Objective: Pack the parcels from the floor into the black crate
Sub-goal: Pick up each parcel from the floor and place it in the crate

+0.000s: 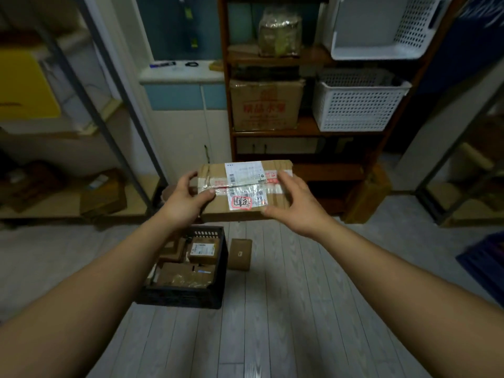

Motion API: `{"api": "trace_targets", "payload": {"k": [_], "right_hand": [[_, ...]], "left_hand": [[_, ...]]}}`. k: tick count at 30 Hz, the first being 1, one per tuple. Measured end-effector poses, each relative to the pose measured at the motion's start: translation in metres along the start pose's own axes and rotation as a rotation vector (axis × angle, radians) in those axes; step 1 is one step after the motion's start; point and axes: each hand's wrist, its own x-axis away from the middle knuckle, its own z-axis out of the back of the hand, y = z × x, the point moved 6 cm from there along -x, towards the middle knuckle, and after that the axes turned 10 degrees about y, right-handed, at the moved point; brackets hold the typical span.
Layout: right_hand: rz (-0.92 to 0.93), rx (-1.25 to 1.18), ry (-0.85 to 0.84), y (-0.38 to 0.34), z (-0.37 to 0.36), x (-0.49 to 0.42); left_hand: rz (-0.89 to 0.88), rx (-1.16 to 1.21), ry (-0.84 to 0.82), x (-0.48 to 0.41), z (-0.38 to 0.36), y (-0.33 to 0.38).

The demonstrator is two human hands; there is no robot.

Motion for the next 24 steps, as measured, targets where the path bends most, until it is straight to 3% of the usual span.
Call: {"api": "trace_targets", "payload": {"k": [3, 10, 18, 24], "right_hand": [[0.099, 0.128, -0.001, -0.022, -0.008, 0.005], [0.131, 0.144, -0.019, -0.074, -0.077, 0.004], [0.084, 0.137, -0.078, -0.127, -0.209, 0.016], [0.014, 0.137, -0.110, -0.126, -0.259, 0.016]], "left_hand": [[-0.042, -0.020, -0.024, 0.010, 0.022, 0.015], [-0.130, -0.178, -0.095, 0.010, 0.106, -0.001], [-0.129, -0.177, -0.140, -0.016, 0.225, -0.062], [-0.090, -0.264, -0.138, -0.053, 0.252, -0.095]]}}
